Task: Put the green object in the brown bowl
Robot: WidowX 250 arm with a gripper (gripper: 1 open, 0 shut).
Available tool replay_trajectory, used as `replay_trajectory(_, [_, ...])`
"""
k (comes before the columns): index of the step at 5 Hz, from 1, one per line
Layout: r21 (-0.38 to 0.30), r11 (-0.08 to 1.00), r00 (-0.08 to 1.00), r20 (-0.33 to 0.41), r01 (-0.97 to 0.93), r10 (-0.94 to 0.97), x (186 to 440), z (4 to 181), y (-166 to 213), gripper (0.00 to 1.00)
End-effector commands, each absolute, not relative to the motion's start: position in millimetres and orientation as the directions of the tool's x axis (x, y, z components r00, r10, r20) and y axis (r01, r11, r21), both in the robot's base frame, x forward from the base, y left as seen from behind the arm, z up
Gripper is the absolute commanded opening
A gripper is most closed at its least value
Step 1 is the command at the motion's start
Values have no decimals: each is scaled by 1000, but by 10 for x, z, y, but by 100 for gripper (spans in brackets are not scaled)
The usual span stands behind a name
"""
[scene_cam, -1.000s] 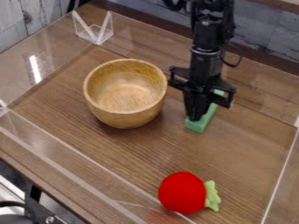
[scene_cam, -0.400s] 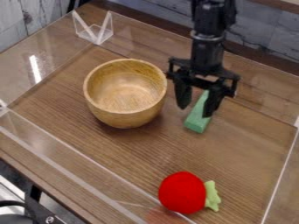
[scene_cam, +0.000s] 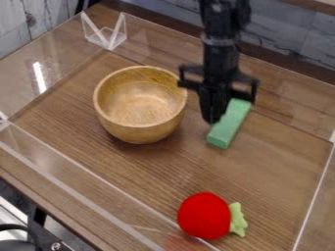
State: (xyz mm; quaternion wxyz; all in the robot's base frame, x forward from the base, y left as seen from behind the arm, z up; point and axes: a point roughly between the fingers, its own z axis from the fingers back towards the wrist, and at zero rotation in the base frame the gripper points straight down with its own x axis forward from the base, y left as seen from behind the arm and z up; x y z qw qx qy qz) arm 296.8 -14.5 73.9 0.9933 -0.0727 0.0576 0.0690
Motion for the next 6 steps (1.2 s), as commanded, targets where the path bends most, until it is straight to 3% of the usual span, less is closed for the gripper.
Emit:
replay_trajectory(1, [-170, 974, 989, -44, -149, 144, 2994, 1134, 34, 0])
replay_trajectory(2, [-164, 976, 989, -52, -146, 139, 3042, 986, -154, 100])
replay_trajectory(4, [-164, 977, 990, -62, -135, 127, 3136, 794, -490, 100])
replay_trajectory(6, [-138, 986, 993, -83, -95, 84, 3215, 505, -435, 100])
